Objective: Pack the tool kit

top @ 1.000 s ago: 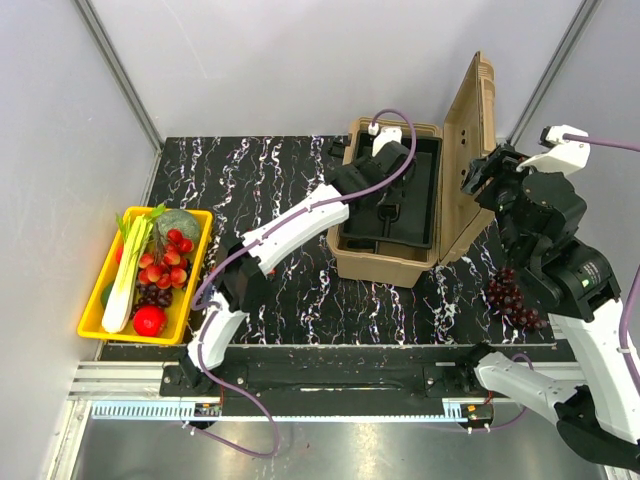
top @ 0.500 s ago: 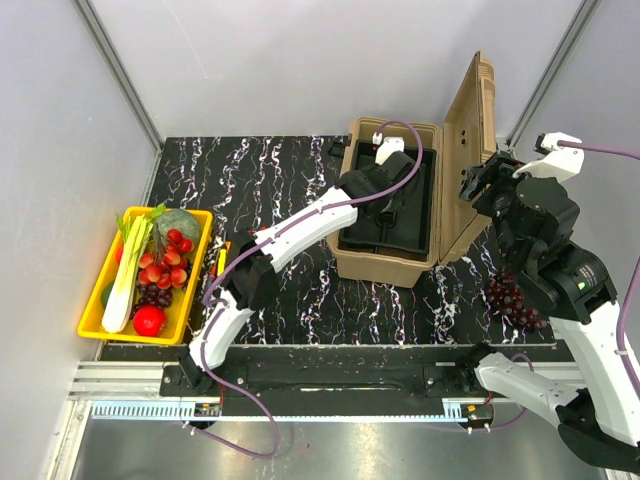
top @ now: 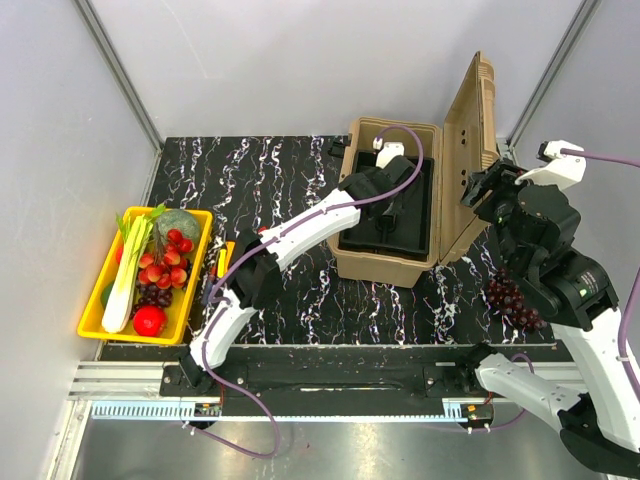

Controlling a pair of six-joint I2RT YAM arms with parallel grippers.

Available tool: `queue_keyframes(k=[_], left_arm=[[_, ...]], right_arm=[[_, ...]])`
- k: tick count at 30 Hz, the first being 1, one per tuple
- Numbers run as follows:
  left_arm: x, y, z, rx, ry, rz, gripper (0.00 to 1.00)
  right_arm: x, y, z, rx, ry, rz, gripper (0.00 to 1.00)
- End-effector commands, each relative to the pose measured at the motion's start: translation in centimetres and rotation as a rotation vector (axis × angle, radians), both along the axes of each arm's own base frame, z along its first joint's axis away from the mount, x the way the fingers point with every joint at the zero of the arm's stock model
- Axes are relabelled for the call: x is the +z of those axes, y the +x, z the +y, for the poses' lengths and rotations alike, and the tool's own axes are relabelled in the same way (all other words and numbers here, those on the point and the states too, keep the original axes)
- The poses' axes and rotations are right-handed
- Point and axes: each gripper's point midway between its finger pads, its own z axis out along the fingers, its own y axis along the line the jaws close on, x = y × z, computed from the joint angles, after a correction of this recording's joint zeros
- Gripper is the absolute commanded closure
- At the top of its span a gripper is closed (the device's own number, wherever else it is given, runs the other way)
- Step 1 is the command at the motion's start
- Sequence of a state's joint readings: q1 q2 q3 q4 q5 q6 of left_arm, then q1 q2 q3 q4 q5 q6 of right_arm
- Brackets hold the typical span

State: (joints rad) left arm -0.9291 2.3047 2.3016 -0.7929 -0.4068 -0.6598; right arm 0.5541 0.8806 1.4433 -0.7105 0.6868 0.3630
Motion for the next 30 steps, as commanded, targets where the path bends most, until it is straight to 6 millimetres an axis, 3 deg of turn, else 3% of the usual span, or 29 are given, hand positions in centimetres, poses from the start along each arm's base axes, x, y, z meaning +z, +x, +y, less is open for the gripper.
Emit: queue_keyframes(k=[1, 6, 8, 10, 12, 15, 21, 26, 28, 30], left_arm=[[0.5, 0.3, -1.1, -0.013, -0.037, -0.023, 0.89], [1.7, 0.8, -0.7, 0.008, -0.037, -0.057, 0.76], [2.4, 1.0, -0.5, 0.014, -0.038, -0.073, 0.67], [3.2, 1.2, -0.3, 0.018, -0.042, -0.09, 0.51], [4.2, 1.4, -0.2, 0.02, -0.054, -0.108, 0.46], [6.6, 1.7, 0.0, 0.02, -0.091, -0.151, 0.38], [13.6, 1.8, 1.1, 0.027, -0.186, -0.273, 0.3], [18.9, 1.8, 3.5, 0.032, -0.251, -0.368, 0.22], [20.2, 1.9, 5.1, 0.039, -0.238, -0.411, 0.17], [20.1, 2.4, 7.3, 0.079, -0.197, -0.436, 0.13]], right_arm=[[0.2, -0.3, -0.2, -0.006, 0.024, -0.011, 0.33], [0.2, -0.3, -0.3, -0.009, 0.022, -0.011, 0.33], [0.4, -0.3, -0.3, -0.007, 0.024, -0.015, 0.33], [0.4, -0.2, -0.2, -0.007, 0.022, -0.012, 0.33], [0.4, -0.1, -0.1, -0.002, 0.018, -0.01, 0.33], [0.7, 0.1, 0.1, 0.005, 0.014, -0.01, 0.33], [1.9, 0.6, 0.8, 0.034, -0.006, -0.016, 0.31], [4.7, 1.7, 3.2, 0.165, -0.08, -0.057, 0.24], [4.9, 2.7, 5.2, 0.254, -0.131, -0.044, 0.21], [4.2, 3.8, 7.6, 0.352, -0.16, -0.008, 0.19]])
